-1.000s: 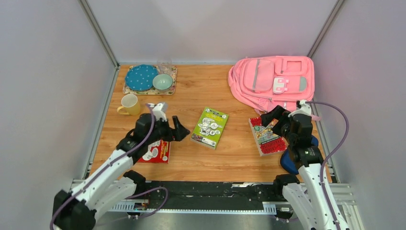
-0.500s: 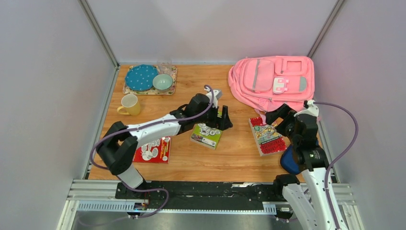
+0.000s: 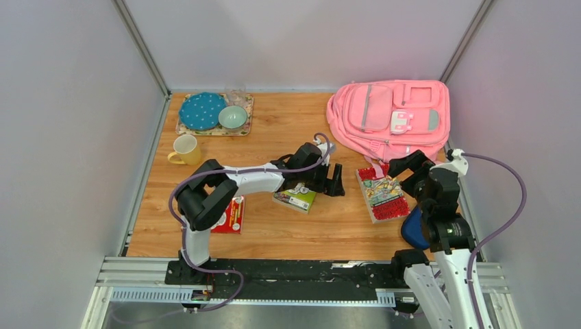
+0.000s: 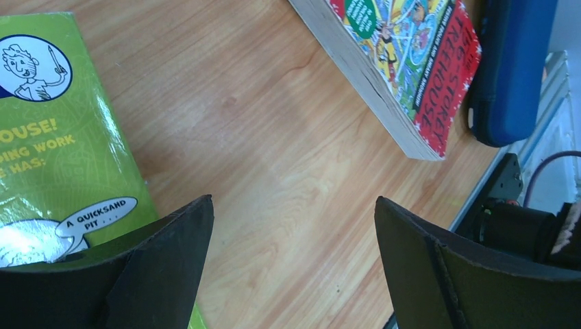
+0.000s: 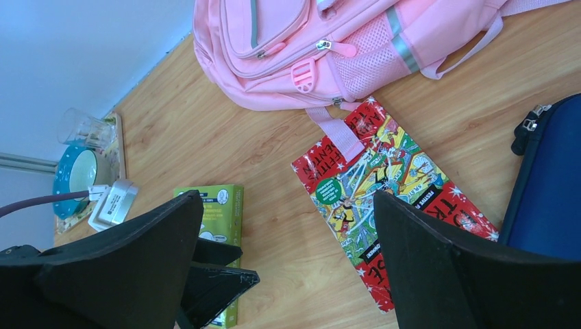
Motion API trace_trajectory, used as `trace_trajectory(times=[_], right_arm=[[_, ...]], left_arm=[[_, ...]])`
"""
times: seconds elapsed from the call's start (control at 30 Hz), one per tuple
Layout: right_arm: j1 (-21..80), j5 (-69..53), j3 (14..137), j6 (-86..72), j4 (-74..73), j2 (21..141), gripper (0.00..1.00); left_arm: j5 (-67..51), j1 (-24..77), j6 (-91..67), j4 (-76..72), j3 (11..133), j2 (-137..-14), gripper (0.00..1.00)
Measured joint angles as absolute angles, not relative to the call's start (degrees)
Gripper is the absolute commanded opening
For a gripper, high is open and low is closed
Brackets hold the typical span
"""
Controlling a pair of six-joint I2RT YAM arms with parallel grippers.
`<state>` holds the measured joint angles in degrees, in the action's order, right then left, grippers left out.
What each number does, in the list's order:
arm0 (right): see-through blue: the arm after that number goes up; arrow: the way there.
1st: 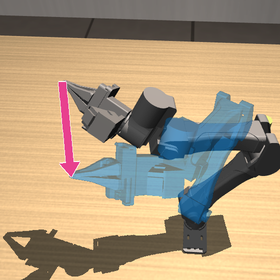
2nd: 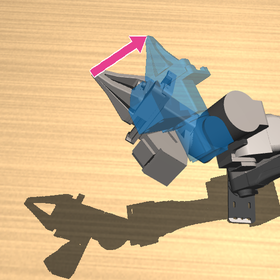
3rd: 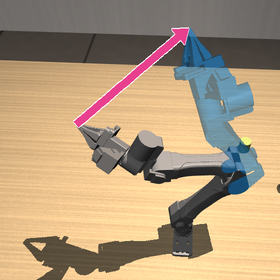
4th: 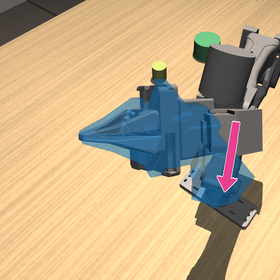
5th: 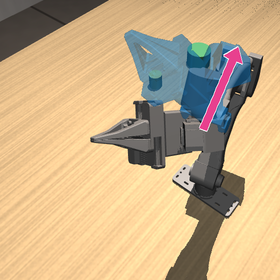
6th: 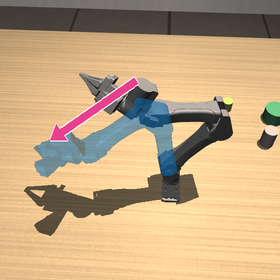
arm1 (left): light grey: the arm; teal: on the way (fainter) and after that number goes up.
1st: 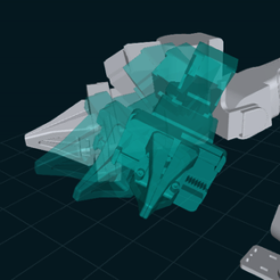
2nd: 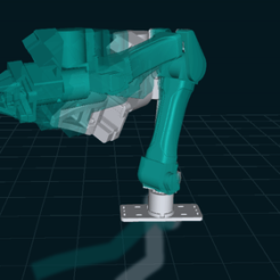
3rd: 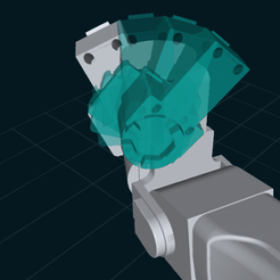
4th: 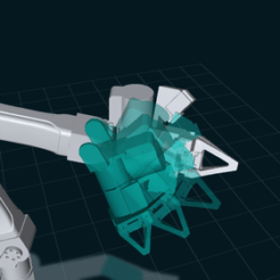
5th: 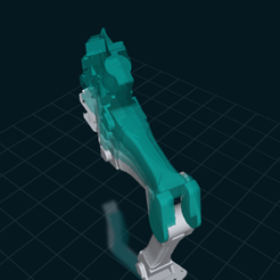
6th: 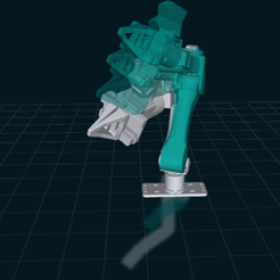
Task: Pack the student bag
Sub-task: Move the book to the center of the board.
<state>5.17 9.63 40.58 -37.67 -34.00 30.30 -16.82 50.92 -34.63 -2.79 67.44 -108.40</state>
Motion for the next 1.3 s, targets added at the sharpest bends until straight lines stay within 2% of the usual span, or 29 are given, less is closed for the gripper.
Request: trace_trajectory(times=[0.57,1.3], right_arm=[[5.2,10.1,40.6,-37.5,-34.0,32.2,0.98],[5.2,10.2,40.6,-37.2,-34.0,32.6,0.98]], left_arm=[[-3.5,50.4,-34.8,4.4,74.7,-115.2,0.95],[-1.3,38.6,-23.3,2.1,62.8,-107.0,0.93]])
